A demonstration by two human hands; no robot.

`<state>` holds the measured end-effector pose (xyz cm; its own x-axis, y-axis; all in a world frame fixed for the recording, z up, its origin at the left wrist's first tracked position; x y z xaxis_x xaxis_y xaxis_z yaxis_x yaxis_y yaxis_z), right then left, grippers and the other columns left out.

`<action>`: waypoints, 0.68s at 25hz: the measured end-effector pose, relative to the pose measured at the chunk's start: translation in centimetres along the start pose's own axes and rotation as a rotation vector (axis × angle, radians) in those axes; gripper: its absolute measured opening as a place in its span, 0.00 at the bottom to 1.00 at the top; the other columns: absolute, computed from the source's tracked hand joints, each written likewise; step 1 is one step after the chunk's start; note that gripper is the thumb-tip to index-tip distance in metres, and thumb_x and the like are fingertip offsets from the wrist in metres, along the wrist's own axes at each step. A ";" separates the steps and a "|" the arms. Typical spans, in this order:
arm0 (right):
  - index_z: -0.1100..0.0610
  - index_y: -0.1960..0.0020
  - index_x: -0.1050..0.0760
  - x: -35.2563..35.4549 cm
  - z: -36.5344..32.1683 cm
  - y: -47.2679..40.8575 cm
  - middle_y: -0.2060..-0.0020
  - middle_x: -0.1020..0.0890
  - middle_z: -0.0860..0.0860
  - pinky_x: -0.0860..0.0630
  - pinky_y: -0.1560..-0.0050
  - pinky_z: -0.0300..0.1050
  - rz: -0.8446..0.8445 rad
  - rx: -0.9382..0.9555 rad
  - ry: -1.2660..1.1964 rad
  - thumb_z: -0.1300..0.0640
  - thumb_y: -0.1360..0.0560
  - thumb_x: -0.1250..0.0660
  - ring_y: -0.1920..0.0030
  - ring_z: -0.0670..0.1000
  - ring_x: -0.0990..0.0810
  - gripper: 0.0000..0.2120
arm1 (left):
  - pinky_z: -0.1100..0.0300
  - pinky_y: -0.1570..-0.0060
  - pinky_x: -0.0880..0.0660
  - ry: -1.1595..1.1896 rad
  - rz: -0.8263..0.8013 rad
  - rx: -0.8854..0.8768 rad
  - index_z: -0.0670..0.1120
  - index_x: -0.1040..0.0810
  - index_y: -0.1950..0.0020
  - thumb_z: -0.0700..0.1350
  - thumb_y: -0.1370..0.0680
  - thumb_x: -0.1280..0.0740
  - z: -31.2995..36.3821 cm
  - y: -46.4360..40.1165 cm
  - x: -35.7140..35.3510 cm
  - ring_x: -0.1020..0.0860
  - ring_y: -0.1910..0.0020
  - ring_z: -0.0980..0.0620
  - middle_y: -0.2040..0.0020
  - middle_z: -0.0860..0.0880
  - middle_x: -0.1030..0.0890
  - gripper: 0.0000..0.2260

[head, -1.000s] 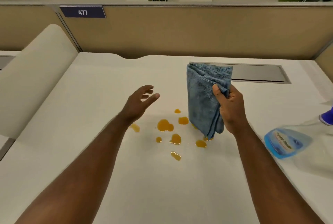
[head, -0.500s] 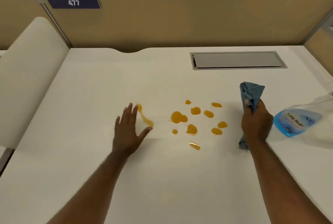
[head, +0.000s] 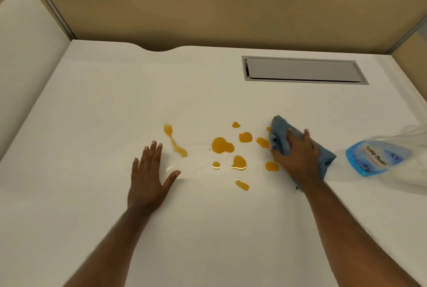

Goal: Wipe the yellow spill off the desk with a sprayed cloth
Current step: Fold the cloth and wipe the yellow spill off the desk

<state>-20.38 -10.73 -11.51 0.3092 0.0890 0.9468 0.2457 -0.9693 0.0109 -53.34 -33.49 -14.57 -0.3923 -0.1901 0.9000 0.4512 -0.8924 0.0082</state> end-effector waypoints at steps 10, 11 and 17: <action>0.45 0.22 0.56 -4.4 -1.9 -1.0 0.21 0.51 0.55 0.59 0.28 0.70 -0.100 -0.071 0.111 0.40 0.19 0.53 0.22 0.62 0.54 0.29 | 0.51 0.24 0.56 -0.043 -0.032 -0.003 0.52 0.55 0.22 0.72 0.27 0.57 0.2 -0.1 -0.4 0.56 0.22 0.56 0.21 0.55 0.52 0.39; 0.45 0.22 0.57 -4.5 -2.4 -1.2 0.21 0.52 0.55 0.60 0.28 0.71 -0.095 -0.092 0.095 0.41 0.19 0.52 0.22 0.62 0.55 0.28 | 0.52 0.24 0.56 -0.050 -0.041 -0.001 0.52 0.56 0.22 0.72 0.27 0.57 0.2 -0.2 -0.4 0.56 0.23 0.56 0.21 0.55 0.52 0.39; 0.43 0.22 0.57 -5.4 -5.8 -2.5 0.21 0.52 0.54 0.62 0.28 0.71 -0.106 -0.095 0.052 0.40 0.19 0.55 0.22 0.61 0.57 0.28 | 0.54 0.24 0.56 -0.023 -0.033 0.022 0.52 0.53 0.22 0.72 0.27 0.56 0.1 -0.2 -0.2 0.55 0.23 0.58 0.22 0.57 0.51 0.39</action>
<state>-28.00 -10.11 -14.75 0.2377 0.1827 0.9540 0.1856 -0.9726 0.1400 -53.27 -33.23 -14.66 -0.3889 -0.1507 0.9089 0.4556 -0.8889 0.0475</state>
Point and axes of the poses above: each hand's wrist, its own y-axis away from the middle knuckle, its own x-axis out of the back of the hand, z = x × y, the point moved 6 cm from there along -y, towards the middle knuckle
